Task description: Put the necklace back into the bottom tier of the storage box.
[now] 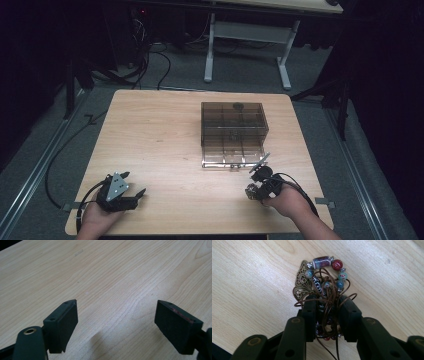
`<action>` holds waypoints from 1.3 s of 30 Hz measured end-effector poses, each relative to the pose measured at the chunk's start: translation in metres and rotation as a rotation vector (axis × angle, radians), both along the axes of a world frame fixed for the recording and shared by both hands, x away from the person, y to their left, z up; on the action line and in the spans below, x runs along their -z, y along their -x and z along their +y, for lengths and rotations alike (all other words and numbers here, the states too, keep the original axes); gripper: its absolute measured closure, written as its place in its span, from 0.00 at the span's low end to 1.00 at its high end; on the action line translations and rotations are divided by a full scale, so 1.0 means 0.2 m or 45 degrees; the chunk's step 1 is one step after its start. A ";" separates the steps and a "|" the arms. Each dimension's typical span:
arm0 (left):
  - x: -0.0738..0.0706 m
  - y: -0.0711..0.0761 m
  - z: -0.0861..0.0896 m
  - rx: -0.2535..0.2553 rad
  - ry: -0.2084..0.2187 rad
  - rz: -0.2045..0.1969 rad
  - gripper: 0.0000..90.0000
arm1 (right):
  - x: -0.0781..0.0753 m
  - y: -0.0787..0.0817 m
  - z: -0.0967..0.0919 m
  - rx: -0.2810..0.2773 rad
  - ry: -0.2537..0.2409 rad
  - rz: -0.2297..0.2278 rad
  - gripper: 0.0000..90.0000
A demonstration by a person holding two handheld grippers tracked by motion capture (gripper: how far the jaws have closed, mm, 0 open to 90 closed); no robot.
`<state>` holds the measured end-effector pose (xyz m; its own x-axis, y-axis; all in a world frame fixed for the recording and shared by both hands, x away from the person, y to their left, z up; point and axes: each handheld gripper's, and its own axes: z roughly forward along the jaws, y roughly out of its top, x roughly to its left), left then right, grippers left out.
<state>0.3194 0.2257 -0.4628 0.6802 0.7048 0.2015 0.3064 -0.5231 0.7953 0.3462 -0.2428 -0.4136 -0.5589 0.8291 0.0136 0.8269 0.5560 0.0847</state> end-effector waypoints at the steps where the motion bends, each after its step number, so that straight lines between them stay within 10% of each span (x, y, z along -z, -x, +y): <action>1: 0.00 0.00 0.00 0.000 0.000 0.000 0.21 | 0.00 0.00 0.00 0.001 -0.007 0.008 0.78; 39: 0.00 0.00 0.00 0.000 0.000 -0.001 0.21 | -0.23 -0.01 -0.04 -0.011 -0.039 -0.032 0.83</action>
<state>0.3194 0.2255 -0.4629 0.6799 0.7051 0.2015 0.3062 -0.5227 0.7956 0.3486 -0.2516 -0.3679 -0.5665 0.8237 0.0242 0.8194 0.5599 0.1226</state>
